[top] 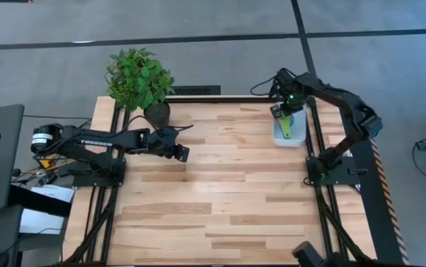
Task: Nest measuring cups in basket
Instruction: Put the nested measuring cups into the white bin, then return to Home Position
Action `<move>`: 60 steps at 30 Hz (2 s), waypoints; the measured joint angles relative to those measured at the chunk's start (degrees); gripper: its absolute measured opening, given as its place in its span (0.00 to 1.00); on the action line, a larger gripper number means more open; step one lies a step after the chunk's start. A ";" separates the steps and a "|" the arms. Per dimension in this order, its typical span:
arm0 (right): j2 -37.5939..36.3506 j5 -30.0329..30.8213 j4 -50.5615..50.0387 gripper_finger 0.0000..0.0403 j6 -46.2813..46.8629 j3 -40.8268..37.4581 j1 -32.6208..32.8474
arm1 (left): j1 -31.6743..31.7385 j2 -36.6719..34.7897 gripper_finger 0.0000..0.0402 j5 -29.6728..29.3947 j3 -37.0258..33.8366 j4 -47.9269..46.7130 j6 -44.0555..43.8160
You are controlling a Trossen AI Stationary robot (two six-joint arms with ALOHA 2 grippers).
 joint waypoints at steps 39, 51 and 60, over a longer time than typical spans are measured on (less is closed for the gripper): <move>1.61 -5.14 0.91 0.36 -3.08 -0.06 -3.99 | 0.25 0.00 0.18 1.02 0.00 -5.89 -2.10; 1.22 -0.90 -1.40 0.58 -0.56 -0.10 -1.10 | 0.25 0.00 0.18 1.78 0.00 -5.85 -2.91; -6.88 -0.65 -0.57 0.55 2.27 -0.12 4.30 | 0.25 -0.58 0.18 2.08 1.67 -5.87 -0.34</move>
